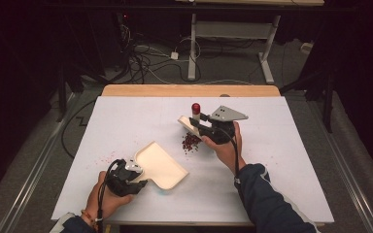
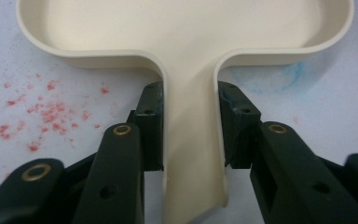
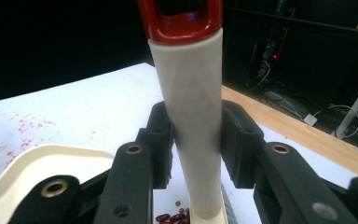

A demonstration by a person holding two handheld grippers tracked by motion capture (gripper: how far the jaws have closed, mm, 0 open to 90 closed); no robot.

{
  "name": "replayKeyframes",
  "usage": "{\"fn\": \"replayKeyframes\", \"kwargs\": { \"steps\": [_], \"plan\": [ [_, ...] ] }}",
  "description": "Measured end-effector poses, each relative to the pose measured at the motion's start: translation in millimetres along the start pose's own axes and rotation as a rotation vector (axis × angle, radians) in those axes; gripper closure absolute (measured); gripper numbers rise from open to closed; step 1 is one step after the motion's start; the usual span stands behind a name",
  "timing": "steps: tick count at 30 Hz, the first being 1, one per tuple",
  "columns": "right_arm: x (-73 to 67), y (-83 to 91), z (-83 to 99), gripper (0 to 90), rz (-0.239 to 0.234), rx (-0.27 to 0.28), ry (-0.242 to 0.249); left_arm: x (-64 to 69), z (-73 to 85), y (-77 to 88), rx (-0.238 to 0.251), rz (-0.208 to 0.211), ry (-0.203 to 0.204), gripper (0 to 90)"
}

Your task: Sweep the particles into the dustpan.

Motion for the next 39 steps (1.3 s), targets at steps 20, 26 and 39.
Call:
{"fn": "replayKeyframes", "kwargs": {
  "steps": [20, 26, 39],
  "plan": [
    [-9.0, 7.3, -0.8, 67.2, -0.026, 0.015, 0.020, -0.4, -6.6, -5.7, -0.001, 0.000, 0.000, 64.0],
    [-7.3, 7.3, -0.9, 67.3, -0.023, 0.018, 0.012, 0.3, -10.5, -4.9, -0.004, -0.004, -0.001, 64.0],
    [-13.3, 4.0, -5.2, 67.3, -0.043, 0.010, 0.027, 2.7, -15.2, -7.4, -0.020, 0.000, 0.017, 64.0]
  ]
}}
Point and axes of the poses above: each handheld gripper's, and its own axes: y roughly backward along the jaws, z roughly out of its underside, x roughly to its right, the point moved 5 cm from there along -y, roughly forward along the jaws, and after that the axes turned 8 degrees about y, right-handed, at the moved point
